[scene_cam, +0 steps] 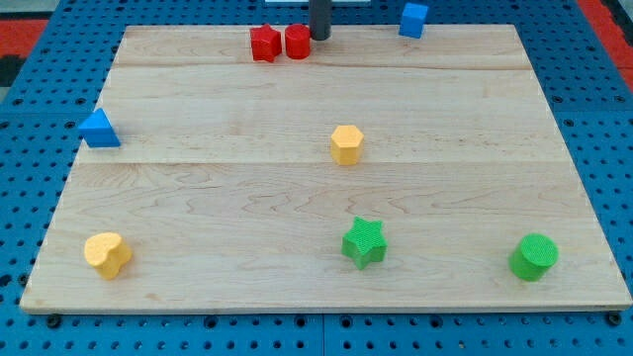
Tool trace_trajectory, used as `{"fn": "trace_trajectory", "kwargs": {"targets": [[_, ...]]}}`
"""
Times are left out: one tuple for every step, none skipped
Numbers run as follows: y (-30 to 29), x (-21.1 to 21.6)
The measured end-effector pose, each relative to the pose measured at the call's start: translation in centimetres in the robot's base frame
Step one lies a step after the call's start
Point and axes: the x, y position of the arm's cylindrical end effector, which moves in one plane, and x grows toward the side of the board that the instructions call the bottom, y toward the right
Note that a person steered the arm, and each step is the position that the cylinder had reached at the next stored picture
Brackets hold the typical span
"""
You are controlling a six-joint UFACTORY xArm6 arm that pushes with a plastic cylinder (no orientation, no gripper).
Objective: Move the red blocks to center of the board
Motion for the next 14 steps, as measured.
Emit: {"fn": "trace_trajectory", "kwargs": {"targets": [[-1.9, -1.4], [-3.6, 2.9], [-4.3, 4.0], [-2.6, 0.0], [-1.9, -1.3], [-5.0, -0.9], [-8.9, -0.9], [-10.4, 1.6], [-11.1, 1.5], [-11.1, 1.5], [-11.1, 1.5], [-13.5, 1.0], [-13.0, 0.9], [-9.2, 0.7]]}}
